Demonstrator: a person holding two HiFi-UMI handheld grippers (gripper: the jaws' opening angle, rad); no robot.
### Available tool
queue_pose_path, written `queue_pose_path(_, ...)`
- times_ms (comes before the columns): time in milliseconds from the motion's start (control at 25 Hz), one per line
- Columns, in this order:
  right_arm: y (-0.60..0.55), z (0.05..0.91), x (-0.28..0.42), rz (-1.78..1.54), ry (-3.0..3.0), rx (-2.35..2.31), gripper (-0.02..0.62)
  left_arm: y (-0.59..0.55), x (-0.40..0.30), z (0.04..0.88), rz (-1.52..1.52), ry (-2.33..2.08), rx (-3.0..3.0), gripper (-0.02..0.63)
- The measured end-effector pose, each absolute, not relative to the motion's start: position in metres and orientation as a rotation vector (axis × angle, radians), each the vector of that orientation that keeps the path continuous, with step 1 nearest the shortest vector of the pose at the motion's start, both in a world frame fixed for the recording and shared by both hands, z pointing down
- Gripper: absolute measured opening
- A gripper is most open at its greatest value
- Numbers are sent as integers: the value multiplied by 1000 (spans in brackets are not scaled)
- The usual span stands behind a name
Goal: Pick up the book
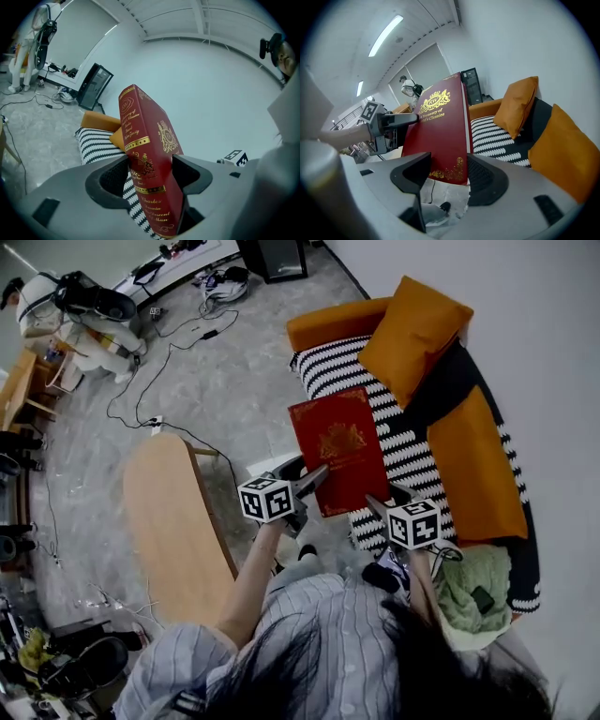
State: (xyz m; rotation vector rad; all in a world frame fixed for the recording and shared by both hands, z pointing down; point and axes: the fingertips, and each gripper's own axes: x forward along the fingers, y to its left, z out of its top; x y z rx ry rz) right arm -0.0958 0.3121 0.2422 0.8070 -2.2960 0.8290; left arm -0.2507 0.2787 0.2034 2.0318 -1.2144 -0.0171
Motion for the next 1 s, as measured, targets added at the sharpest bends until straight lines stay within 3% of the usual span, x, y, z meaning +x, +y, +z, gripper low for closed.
queue_pose_path(520, 405, 229, -187, 752, -2281, 818, 250, 375, -344, 199, -85, -1204, 2023, 302)
queue_pose_path(1000, 502, 235, -211, 853, -2236, 948, 250, 451, -364, 208, -65, -1084, 2056, 302)
